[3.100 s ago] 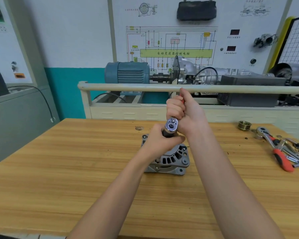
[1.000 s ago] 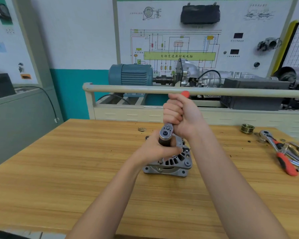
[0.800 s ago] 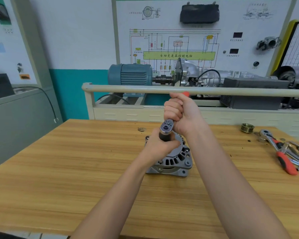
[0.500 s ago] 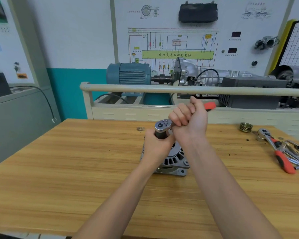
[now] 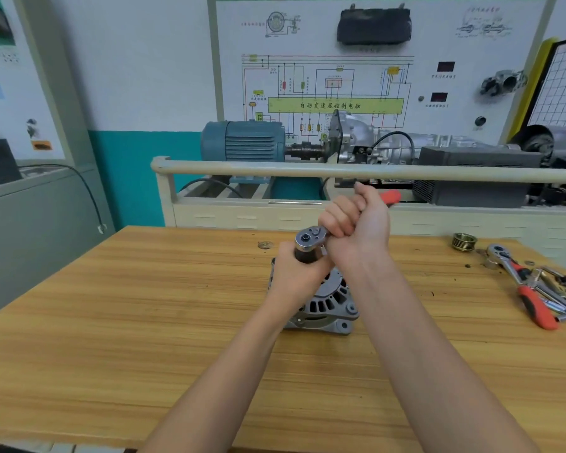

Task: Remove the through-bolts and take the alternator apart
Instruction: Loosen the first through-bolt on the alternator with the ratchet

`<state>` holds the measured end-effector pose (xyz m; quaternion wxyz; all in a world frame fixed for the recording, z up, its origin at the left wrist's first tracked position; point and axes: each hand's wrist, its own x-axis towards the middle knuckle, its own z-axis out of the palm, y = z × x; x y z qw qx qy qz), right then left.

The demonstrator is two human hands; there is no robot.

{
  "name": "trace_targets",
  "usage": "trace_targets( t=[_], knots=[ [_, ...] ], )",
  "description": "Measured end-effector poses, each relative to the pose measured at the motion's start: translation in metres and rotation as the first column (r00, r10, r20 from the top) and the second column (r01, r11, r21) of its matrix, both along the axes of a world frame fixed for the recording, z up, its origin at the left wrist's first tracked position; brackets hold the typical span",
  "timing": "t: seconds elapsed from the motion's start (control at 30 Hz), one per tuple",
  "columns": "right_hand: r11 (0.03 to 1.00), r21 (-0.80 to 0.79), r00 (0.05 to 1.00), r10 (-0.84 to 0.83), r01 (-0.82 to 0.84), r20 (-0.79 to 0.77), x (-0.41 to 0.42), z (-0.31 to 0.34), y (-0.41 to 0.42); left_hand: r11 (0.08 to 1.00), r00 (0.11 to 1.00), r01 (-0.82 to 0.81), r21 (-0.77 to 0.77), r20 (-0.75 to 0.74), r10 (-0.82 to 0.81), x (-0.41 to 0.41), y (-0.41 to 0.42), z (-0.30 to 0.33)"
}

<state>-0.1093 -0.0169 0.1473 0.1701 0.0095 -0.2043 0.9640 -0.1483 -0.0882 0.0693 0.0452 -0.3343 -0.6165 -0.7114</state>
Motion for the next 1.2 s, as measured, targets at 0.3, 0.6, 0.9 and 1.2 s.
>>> trace_targets(
  t=[0.3, 0.6, 0.9, 1.2],
  knots=[
    [0.865, 0.211, 0.89, 0.433, -0.455, 0.142, -0.008, 0.011, 0.008, 0.799, 0.916, 0.295, -0.523, -0.083, -0.393, -0.006, -0.028, 0.019],
    [1.0, -0.01, 1.0, 0.0, 0.0, 0.023, -0.003, 0.001, 0.003, 0.993, 0.999, 0.051, -0.11, 0.015, -0.05, -0.002, -0.005, 0.006],
    [0.702, 0.342, 0.779, 0.591, -0.624, 0.208, -0.008, 0.013, 0.01, 0.844, 0.946, 0.238, -0.48, -0.082, -0.313, 0.006, -0.016, 0.009],
    [0.973, 0.093, 0.977, 0.204, -0.21, 0.069, -0.003, 0.002, 0.018, 0.958, 0.988, 0.106, -0.267, -0.079, -0.131, 0.001, -0.005, 0.004]
  ],
)
